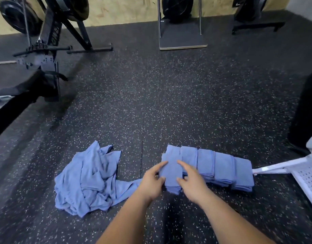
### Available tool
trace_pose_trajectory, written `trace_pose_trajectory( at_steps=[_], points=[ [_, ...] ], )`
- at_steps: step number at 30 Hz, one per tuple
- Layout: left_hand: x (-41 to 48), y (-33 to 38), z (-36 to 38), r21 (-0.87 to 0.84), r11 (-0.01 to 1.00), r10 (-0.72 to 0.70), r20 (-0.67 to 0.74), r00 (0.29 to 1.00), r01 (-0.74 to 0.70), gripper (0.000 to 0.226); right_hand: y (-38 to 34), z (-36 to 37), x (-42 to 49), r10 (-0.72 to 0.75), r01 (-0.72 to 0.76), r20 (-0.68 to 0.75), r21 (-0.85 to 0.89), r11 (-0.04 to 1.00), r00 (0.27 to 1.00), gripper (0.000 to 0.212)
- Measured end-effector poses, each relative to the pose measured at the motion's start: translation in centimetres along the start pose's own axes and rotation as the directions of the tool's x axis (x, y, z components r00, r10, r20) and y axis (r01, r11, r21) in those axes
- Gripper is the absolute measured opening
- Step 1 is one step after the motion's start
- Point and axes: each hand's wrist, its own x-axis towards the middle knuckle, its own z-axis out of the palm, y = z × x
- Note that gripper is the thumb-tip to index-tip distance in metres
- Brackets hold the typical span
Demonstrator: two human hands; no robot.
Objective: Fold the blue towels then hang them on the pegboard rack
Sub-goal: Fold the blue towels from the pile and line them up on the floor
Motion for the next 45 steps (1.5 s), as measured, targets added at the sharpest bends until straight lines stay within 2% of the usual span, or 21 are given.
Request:
trace_pose_trajectory(
  at_steps=[10, 17, 21, 24, 26, 29, 32, 34, 36, 41, 45],
  points=[
    [10.4, -2.1, -0.7, 0.02, 1.0, -0.023, -0.016, 1.0, 0.023, 0.063, 0.7, 1.4, 8.8, 0.072, -0.075, -0.068, -0.042, 0.996, 0.995, 0.065],
    [15.2, -2.8, 0.2, -0.045, 0.997, -0.064, -0.036, 0.997, 0.062, 0.058, 1.5, 2.3, 12.4, 0.025, -0.06, -0.152, -0.233, 0.971, 0.988, 0.06],
    [17.0, -4.0, 0.9, -0.032, 0.997, -0.068, 0.003, 0.998, 0.068, 0.062, 2.6, 2.8, 13.2, -0.029, -0.042, -0.162, -0.415, 0.909, 0.986, 0.058],
    [17.8, -4.8, 1.4, 0.046, 0.996, -0.071, 0.004, 0.997, 0.071, 0.063, 3.3, 2.8, 13.1, -0.066, -0.032, -0.166, -0.526, 0.85, 0.984, 0.057],
    [17.9, -5.1, 1.7, 0.187, 0.981, -0.051, -0.001, 0.999, 0.05, 0.061, 3.6, 2.8, 12.9, -0.095, -0.011, -0.137, -0.621, 0.783, 0.986, 0.057],
    [17.9, -5.5, 2.2, 0.533, 0.846, 0.021, -0.006, 1.0, -0.015, 0.064, 3.8, 2.6, 12.9, -0.087, 0.004, -0.084, -0.696, 0.718, 0.993, 0.059],
    [18.0, -5.3, 2.7, 0.702, 0.712, 0.04, -0.008, 0.999, -0.023, 0.066, 3.9, 2.5, 13.1, -0.053, 0.007, -0.04, -0.725, 0.688, 0.998, 0.061],
    [18.2, -5.0, 3.0, 0.737, 0.676, -0.001, 0.008, 1.0, -0.005, 0.065, 3.7, 2.3, 13.4, -0.029, 0.009, -0.014, -0.738, 0.675, 0.999, 0.062],
    [18.2, -4.7, 3.0, 0.729, 0.684, -0.032, 0.017, 0.999, 0.01, 0.064, 3.4, 2.0, 13.6, -0.013, 0.008, 0.0, -0.745, 0.667, 1.0, 0.063],
    [16.1, -4.3, 2.0, 0.656, 0.753, 0.039, 0.042, 0.998, -0.057, 0.066, 3.0, 1.3, 12.9, -0.052, 0.018, -0.022, -0.751, 0.661, 0.998, 0.057],
    [13.1, -4.2, -0.4, 0.691, 0.72, 0.062, 0.021, 0.998, -0.059, 0.064, 1.2, 1.6, 12.0, -0.128, 0.033, -0.063, -0.771, 0.637, 0.99, 0.056]
  ],
)
